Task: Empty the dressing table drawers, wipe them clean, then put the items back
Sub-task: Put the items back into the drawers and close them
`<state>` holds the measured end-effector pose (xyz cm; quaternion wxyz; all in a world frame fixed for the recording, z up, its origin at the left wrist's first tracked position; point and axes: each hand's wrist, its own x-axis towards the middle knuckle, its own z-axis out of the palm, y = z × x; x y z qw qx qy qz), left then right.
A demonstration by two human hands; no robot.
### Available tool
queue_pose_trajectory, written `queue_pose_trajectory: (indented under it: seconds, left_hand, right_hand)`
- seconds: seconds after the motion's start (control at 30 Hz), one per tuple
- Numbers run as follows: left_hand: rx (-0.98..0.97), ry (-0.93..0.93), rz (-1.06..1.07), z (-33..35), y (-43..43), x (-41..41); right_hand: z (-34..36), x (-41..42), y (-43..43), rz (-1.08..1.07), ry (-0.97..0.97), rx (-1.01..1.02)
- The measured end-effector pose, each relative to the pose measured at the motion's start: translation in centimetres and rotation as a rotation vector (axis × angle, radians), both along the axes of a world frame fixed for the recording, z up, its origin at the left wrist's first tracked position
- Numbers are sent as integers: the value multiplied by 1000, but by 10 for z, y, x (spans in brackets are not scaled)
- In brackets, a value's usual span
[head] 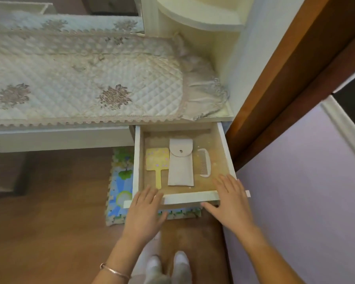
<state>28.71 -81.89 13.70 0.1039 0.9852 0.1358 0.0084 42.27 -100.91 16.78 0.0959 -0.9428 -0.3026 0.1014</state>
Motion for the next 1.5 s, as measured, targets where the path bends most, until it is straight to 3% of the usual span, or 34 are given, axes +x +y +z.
queue_pose_trajectory:
  seconds: [0.23,0.5,1.1,1.5]
  left_hand:
    - [-66,-78,58,-29,-1,-4]
    - [-99,-73,88,-32,27,10]
    - [41,-142,172,-19,123,174]
    - [34,-177,237,-24,151,220]
  right_hand:
    - [-34,-12,-5,-74,92,34]
    - [-54,4,6,-160,-39,17]
    - [-46,175,122,2,-252,-13]
    - [-51,222,157,-8,-268,25]
